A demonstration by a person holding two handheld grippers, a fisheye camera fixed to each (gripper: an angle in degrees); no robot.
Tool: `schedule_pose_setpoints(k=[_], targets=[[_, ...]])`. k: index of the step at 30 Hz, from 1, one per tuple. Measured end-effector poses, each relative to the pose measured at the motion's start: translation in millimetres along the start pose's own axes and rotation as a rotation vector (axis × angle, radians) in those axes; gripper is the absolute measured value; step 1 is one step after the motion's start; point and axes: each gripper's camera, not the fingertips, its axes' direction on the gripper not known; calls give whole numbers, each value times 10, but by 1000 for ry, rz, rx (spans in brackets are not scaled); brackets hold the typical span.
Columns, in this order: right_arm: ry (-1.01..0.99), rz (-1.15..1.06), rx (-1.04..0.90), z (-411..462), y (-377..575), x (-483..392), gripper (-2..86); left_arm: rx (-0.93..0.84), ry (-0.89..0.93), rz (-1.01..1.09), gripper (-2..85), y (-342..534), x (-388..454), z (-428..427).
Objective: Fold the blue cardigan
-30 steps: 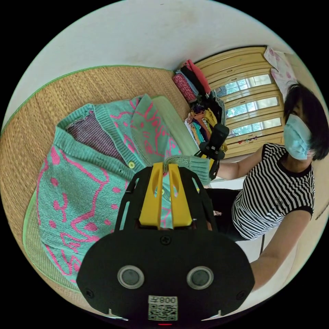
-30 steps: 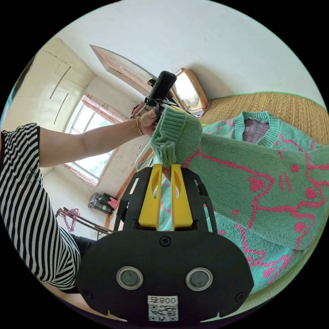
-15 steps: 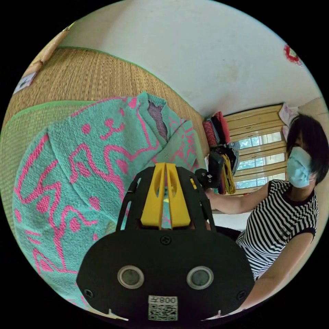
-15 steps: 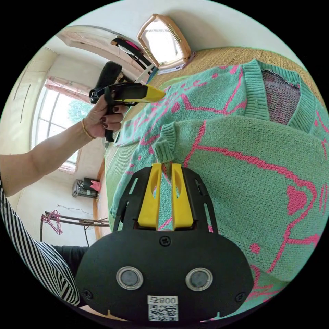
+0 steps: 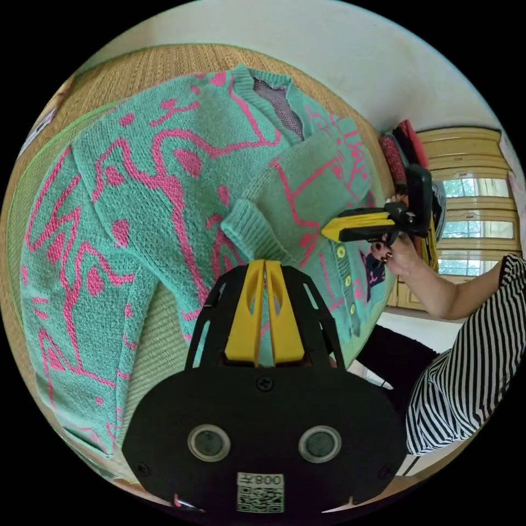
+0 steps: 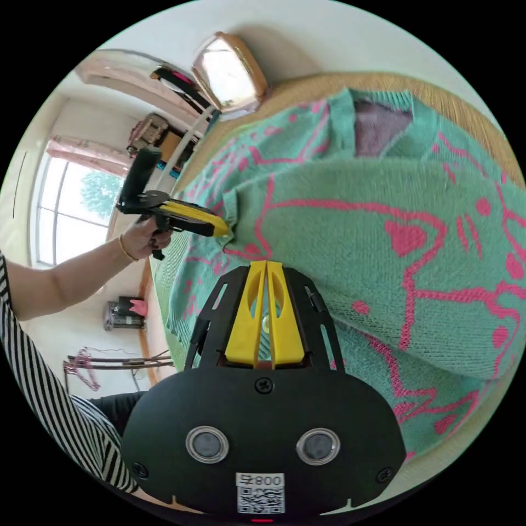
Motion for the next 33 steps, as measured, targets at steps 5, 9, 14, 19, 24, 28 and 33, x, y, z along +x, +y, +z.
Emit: schedule_pose_setpoints(k=[5, 9, 14, 19, 24, 28, 33], targets=[[14, 35, 53, -307, 21, 13, 2, 239, 94, -14, 1, 212, -16, -291], [320, 99, 166, -829, 173, 87, 1, 284, 191, 134, 1, 91, 192, -270], [585, 220, 24, -772, 280, 480, 2, 283, 234, 308, 1, -388, 547, 93], [672, 152, 71, -664, 271, 303, 2, 227, 155, 357, 1, -792, 766, 388], [675, 184, 127, -684, 298, 231, 1, 109, -14, 322, 1, -917, 722, 671], [495, 241, 168, -962, 306, 296, 0, 188, 41, 262, 1, -521, 555, 499], [411, 238, 311, -1317, 224, 357, 1, 303, 48, 177, 1, 325, 302, 209]])
